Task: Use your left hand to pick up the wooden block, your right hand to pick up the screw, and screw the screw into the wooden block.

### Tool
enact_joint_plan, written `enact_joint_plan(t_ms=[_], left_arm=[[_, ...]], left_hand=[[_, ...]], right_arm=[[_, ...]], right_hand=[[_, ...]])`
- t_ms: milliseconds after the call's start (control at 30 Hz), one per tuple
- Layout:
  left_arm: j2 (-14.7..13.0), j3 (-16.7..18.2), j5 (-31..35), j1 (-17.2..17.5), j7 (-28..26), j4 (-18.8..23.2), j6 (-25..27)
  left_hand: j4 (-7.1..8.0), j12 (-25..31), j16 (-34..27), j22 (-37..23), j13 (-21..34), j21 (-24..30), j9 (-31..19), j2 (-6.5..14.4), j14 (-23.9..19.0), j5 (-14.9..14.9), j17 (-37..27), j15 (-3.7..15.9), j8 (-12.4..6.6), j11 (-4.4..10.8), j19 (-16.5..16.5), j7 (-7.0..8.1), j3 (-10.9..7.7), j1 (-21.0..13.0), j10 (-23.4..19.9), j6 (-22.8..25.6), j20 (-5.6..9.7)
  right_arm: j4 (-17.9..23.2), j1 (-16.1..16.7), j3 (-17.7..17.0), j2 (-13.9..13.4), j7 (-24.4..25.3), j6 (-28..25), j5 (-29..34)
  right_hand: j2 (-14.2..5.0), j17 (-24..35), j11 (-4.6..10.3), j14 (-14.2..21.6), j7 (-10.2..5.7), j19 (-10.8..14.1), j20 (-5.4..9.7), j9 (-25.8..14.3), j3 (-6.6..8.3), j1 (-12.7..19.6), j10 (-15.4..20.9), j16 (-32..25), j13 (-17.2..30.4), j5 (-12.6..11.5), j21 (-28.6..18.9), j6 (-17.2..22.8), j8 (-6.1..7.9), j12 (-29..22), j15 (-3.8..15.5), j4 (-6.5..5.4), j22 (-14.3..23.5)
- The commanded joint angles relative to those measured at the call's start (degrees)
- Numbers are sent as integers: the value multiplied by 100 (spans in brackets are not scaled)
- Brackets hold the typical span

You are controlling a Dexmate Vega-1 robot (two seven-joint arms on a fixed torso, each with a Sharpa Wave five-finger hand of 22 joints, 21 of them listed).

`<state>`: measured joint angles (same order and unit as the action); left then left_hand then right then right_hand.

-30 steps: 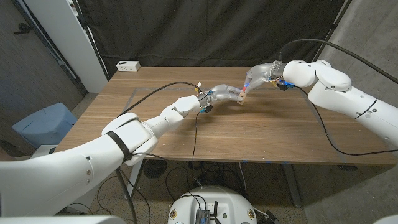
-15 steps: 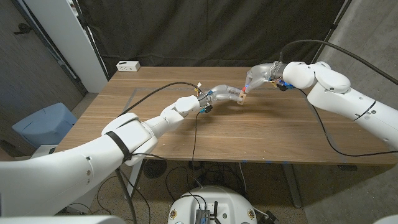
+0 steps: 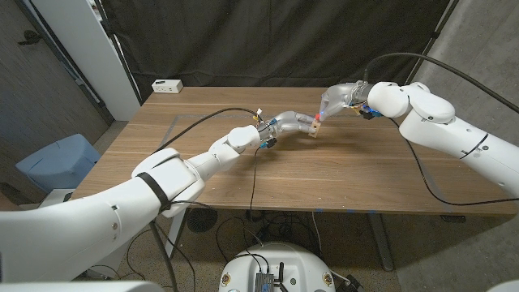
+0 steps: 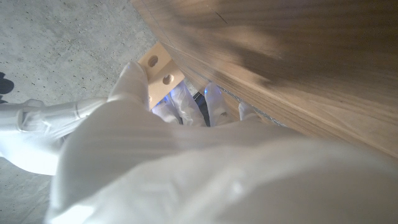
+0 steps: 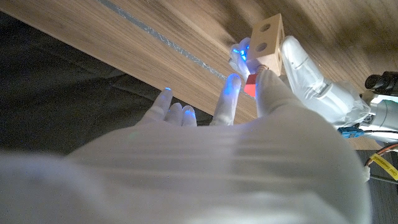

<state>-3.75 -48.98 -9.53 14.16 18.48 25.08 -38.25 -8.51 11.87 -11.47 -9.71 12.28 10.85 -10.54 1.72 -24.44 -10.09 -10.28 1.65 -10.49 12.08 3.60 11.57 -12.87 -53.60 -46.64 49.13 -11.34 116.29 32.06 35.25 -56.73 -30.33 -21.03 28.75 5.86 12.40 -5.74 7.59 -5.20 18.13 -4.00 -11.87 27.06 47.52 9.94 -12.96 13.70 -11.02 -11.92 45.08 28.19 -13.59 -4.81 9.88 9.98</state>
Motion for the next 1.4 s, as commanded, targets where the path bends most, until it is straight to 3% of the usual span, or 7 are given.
enact_joint_plan(t_ms=[33, 333, 833, 1000, 1067, 1100, 1400], left_arm=[[-36, 19, 7, 40, 13, 81, -14], [-9, 18, 15, 6, 13, 30, 0], [47, -12, 18, -39, 15, -65, 33], [47, -13, 9, -30, 19, -66, 44], [51, -12, 4, -29, 23, -71, 45], [53, -11, 2, -30, 22, -74, 45], [85, -24, -2, -56, 16, -134, 78]], left_hand=[[26, 8, -13, -32, 8, 20, -22, 56, -16, -23, -5, 19, -45, 5, 11, -16, -13, -10, 7, 47, -10], [23, 8, -12, -32, 8, 21, -22, 57, -16, -23, -5, 22, -45, 5, 14, -11, -15, -15, 7, 45, -16], [27, 7, -15, -32, 9, 21, -23, 65, -19, -22, -7, 20, -44, 0, 17, -5, -16, -13, 11, 46, -14], [24, 3, -12, -32, 9, 21, -23, 72, -11, -25, -7, 15, -45, 0, 17, -4, -21, -22, 20, 48, -12], [21, 5, -11, -32, 8, 21, -23, 71, -10, -25, -6, 25, -46, 0, 17, 2, -22, -26, 17, 51, -12], [21, 5, -12, -32, 8, 21, -23, 71, -12, -25, -6, 25, -45, 1, 17, -4, -22, -26, 17, 49, -13], [18, 6, -12, -32, 8, 20, -23, 73, -13, -27, -5, 19, -43, 2, 17, -4, -24, -32, 14, 43, -12]], right_arm=[[-8, -10, 58, 31, -14, -37, 49], [12, 2, 71, 25, 4, -66, 126], [5, 22, 124, 51, 17, -150, 328], [-1, 53, 170, 99, 118, -255, 517], [4, 115, 144, 124, 245, -304, 557], [7, 111, 149, 135, 221, -345, 575], [-34, 113, 167, 165, 213, -400, 638]], right_hand=[[25, 18, 1, 74, 7, 68, 9, -25, 43, 59, 65, -54, 7, 8, -52, 91, 38, -39, 14, -28, 18], [79, 27, 8, 96, 11, 84, 22, -28, 13, -7, 132, -58, 1, 23, -46, 187, 76, -46, 25, -62, 19], [202, 74, 58, 354, 40, 224, 88, -191, -193, -457, 552, -147, -19, 57, -48, 871, 482, -124, 150, -215, 23], [178, 100, 143, 512, 21, 336, 128, -322, -287, -648, 807, -210, -30, 63, -63, 1302, 780, -172, 211, -268, 25], [161, 110, 322, 671, 13, 453, 198, -499, -350, -717, 1059, -266, -41, 65, -77, 1739, 1125, -217, 293, -254, 26], [162, 116, 355, 738, -23, 510, 222, -553, -369, -743, 1125, -291, -44, 65, -91, 1824, 1210, -229, 326, -253, 26], [291, 128, 405, 854, 78, 578, 235, -811, -559, -1046, 1309, -317, -58, 72, -80, 2070, 1542, -240, 364, -313, 28]])
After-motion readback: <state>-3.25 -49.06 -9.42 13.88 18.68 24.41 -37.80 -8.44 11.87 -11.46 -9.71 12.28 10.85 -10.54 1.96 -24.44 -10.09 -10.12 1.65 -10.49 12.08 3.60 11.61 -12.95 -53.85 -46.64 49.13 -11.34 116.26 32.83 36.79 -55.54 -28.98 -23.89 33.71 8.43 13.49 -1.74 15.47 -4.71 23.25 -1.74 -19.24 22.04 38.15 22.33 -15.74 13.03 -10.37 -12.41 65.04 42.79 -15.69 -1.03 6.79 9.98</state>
